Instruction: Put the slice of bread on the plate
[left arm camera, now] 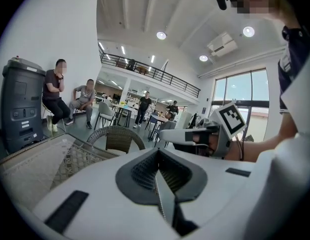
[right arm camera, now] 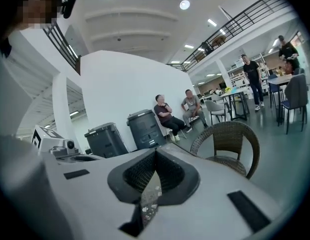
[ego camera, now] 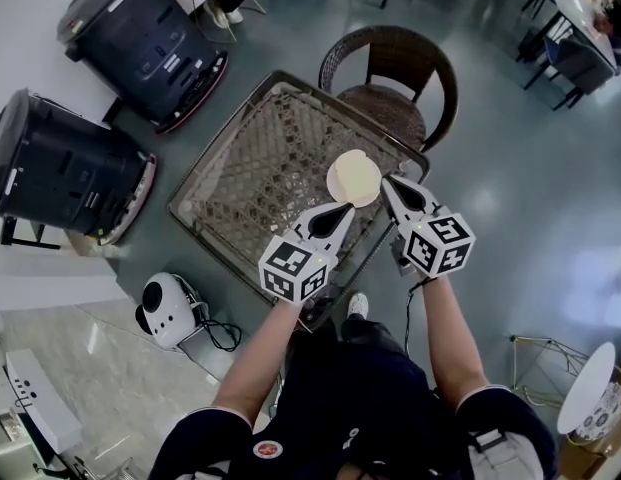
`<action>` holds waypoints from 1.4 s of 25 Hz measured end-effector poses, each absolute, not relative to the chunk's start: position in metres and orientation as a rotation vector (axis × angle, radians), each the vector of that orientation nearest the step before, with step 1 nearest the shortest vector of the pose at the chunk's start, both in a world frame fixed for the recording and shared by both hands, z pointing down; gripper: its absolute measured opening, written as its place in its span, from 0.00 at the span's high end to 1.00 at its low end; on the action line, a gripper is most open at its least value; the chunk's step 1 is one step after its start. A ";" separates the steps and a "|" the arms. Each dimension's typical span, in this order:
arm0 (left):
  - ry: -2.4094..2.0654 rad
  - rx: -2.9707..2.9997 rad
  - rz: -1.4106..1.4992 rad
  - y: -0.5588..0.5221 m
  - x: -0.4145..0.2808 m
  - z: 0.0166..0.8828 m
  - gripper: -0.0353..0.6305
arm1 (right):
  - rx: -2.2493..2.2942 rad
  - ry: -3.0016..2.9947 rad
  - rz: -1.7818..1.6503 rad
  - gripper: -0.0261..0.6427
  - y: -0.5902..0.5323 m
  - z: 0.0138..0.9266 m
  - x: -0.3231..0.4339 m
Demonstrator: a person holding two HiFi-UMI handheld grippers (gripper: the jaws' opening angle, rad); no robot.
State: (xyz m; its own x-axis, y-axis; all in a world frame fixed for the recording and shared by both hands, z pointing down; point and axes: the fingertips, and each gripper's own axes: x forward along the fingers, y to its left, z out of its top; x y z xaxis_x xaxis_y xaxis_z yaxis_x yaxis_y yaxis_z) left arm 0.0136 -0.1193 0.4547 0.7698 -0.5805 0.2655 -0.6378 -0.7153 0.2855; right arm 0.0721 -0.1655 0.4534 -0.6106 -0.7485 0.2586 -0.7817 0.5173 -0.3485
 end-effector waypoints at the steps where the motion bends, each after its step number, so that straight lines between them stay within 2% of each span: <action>1: -0.930 2.608 0.213 -0.119 0.015 0.451 0.94 | 1.341 -2.682 0.654 0.95 -0.163 0.448 0.070; 11: -0.942 2.641 0.157 -0.120 0.014 0.421 0.94 | 1.319 -2.747 0.579 0.95 -0.152 0.416 0.059; 35: -0.934 2.650 0.169 -0.113 0.012 0.410 0.94 | 1.351 -2.770 0.575 0.95 -0.147 0.399 0.055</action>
